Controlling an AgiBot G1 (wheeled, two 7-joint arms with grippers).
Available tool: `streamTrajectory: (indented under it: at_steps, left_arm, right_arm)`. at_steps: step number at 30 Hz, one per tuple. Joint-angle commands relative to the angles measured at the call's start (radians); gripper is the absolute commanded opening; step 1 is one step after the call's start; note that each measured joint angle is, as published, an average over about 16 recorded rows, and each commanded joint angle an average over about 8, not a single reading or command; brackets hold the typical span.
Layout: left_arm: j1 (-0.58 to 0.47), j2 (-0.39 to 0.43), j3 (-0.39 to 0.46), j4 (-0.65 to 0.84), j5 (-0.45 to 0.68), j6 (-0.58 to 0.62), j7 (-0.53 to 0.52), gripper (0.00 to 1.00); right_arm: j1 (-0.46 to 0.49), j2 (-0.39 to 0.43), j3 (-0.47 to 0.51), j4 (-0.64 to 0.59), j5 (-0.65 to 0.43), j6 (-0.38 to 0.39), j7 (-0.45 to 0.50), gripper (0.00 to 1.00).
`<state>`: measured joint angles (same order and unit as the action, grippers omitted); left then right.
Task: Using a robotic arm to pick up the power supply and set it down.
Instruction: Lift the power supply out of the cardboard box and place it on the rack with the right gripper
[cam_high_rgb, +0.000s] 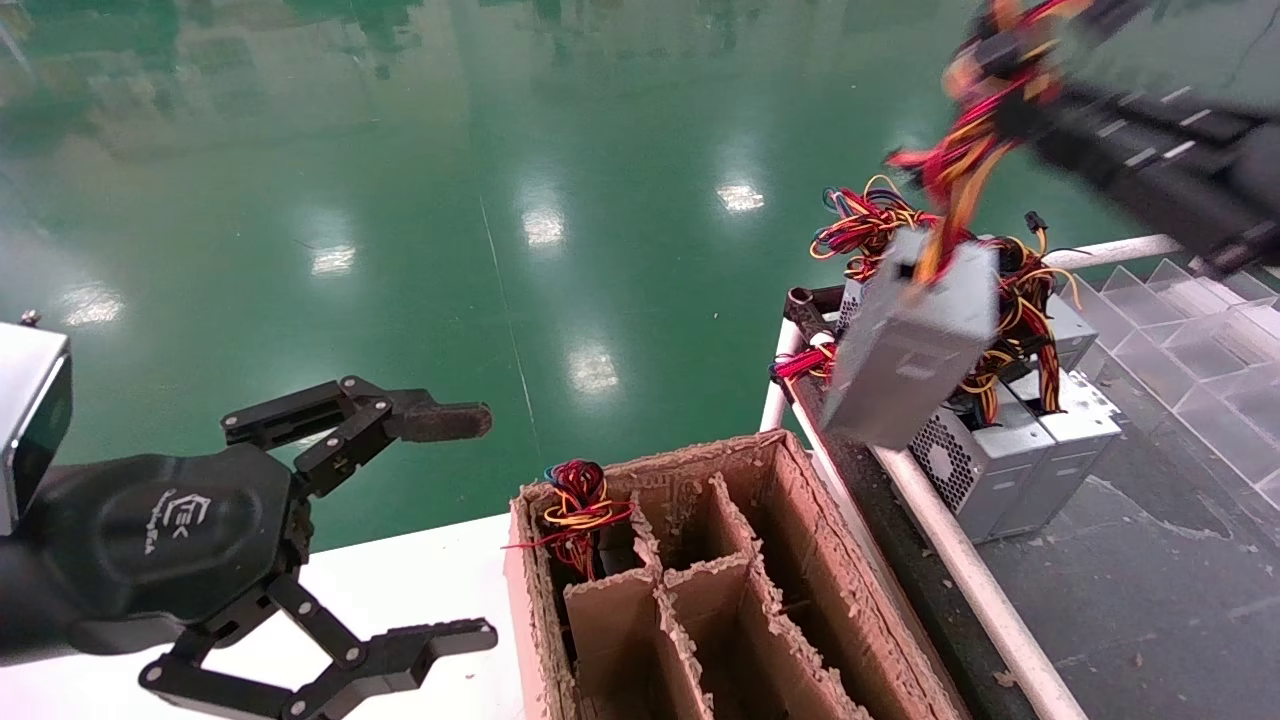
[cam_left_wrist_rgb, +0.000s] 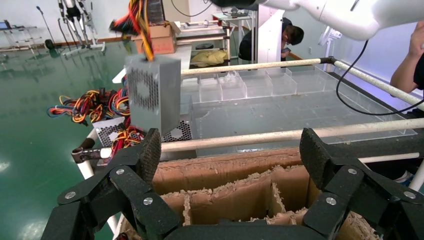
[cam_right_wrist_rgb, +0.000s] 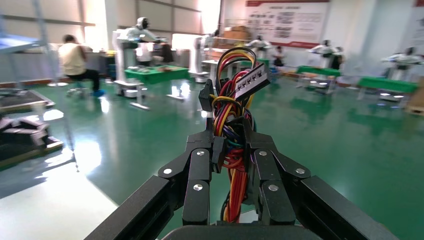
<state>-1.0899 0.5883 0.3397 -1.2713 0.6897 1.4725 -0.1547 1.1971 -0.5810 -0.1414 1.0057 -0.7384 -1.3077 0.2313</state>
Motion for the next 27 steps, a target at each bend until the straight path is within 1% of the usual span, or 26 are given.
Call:
streamTrajectory:
  at_steps: [1, 6, 13, 20, 27]
  left_arm:
    - [0.0, 0.0, 0.0, 0.0, 0.0, 0.0, 0.0, 1.0]
    - [0.0, 0.0, 0.0, 0.0, 0.0, 0.0, 0.0, 1.0]
    - [0.0, 0.0, 0.0, 0.0, 0.0, 0.0, 0.0, 1.0]
    - [0.0, 0.0, 0.0, 0.0, 0.0, 0.0, 0.0, 1.0]
    - [0.0, 0.0, 0.001, 0.0, 0.0, 0.0, 0.0, 1.0]
  right_arm:
    - [0.035, 0.024, 0.005, -0.034, -0.003, -0.016, 0.003, 0.0]
    - [0.109, 0.081, 0.022, -0.165, 0.006, -0.09, -0.01, 0.0]
    - [0.178, 0.166, 0.033, -0.315, -0.021, -0.168, -0.077, 0.0]
    - [0.205, 0.232, 0.019, -0.433, -0.078, -0.196, -0.134, 0.0]
    - [0.195, 0.273, 0.007, -0.556, -0.117, -0.21, -0.195, 0.0]
